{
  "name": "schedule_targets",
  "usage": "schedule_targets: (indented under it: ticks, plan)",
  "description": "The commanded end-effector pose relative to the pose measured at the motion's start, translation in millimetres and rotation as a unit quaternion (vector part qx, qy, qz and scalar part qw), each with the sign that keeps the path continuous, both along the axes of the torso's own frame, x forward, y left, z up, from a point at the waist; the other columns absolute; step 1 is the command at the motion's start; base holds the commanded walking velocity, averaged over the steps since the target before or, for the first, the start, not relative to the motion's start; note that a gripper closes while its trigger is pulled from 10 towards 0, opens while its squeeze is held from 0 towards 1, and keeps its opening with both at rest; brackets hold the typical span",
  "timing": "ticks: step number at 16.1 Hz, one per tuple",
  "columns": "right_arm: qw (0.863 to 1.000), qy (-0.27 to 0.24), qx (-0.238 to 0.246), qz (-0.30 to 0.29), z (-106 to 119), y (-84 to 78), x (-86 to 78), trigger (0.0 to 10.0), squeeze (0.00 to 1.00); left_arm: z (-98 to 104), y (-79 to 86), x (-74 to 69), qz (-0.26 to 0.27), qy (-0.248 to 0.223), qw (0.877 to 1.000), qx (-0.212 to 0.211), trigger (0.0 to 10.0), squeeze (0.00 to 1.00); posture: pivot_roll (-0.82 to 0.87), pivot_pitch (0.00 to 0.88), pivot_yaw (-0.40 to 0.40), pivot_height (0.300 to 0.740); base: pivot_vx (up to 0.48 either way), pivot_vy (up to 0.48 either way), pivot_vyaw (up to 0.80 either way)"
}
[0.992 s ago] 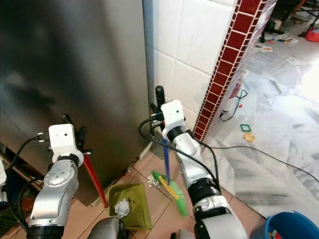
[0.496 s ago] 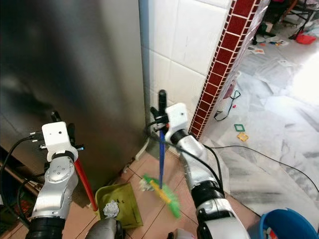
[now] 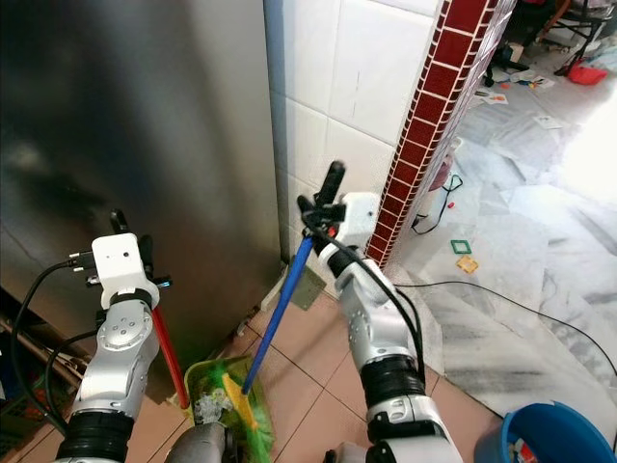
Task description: Sweep floor
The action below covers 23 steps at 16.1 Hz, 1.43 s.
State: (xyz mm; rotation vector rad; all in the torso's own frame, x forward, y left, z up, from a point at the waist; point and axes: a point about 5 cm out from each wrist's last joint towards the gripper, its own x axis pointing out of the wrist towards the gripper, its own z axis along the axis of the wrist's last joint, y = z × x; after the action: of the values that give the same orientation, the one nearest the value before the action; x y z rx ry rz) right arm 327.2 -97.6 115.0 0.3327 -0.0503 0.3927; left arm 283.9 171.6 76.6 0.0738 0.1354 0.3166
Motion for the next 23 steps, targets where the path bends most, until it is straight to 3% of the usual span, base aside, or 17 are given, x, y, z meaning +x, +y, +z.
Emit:
schedule_targets:
  ticks: [1,4,6,10,14,17,23]
  plan:
    - [0.999,-0.043,0.005,-0.014,21.1,-5.7,4.0,10.0,0.0,4.4,-7.5,5.1,-0.024,-0.013,1.0,-0.009,10.0,0.0,-0.01,0.013,0.006,0.74,0.0,0.0,0.0]
    - [0.993,-0.098,-0.052,-0.027,47.4,-22.4,9.6,10.0,0.0,-2.5,-24.7,6.8,-0.098,0.005,0.993,-0.062,10.0,0.0,-0.03,0.002,0.009,0.74,0.0,0.0,0.0]
    - [0.99,-0.104,-0.087,-0.044,47.0,-34.4,9.1,10.0,0.0,-3.6,-32.4,7.5,-0.133,0.01,0.989,-0.063,10.0,0.0,-0.03,0.0,0.01,0.74,0.0,0.0,0.0]
    - [0.98,-0.057,-0.152,-0.112,18.4,-61.0,-4.3,10.0,0.0,-3.3,-35.3,8.6,-0.165,0.024,0.984,-0.06,10.0,0.0,-0.04,0.0,0.003,0.74,0.0,0.0,0.0]
    - [0.968,0.012,-0.183,-0.172,-13.0,-82.0,-16.5,10.0,0.0,7.3,-39.4,9.9,-0.215,-0.009,0.971,-0.105,10.0,0.0,-0.06,0.0,0.0,0.74,0.0,0.0,0.0]
    - [0.961,0.037,-0.184,-0.203,-23.6,-89.2,-21.0,10.0,0.0,8.4,-41.6,6.1,-0.226,-0.02,0.968,-0.104,10.0,0.0,-0.05,0.0,0.004,0.74,0.0,0.0,-0.16]
    - [0.959,0.049,-0.182,-0.21,-33.0,-90.5,-23.1,10.0,0.0,3.7,-45.0,-2.2,-0.244,-0.013,0.962,-0.125,10.0,0.0,-0.05,0.0,0.018,0.74,0.0,0.0,-0.77]
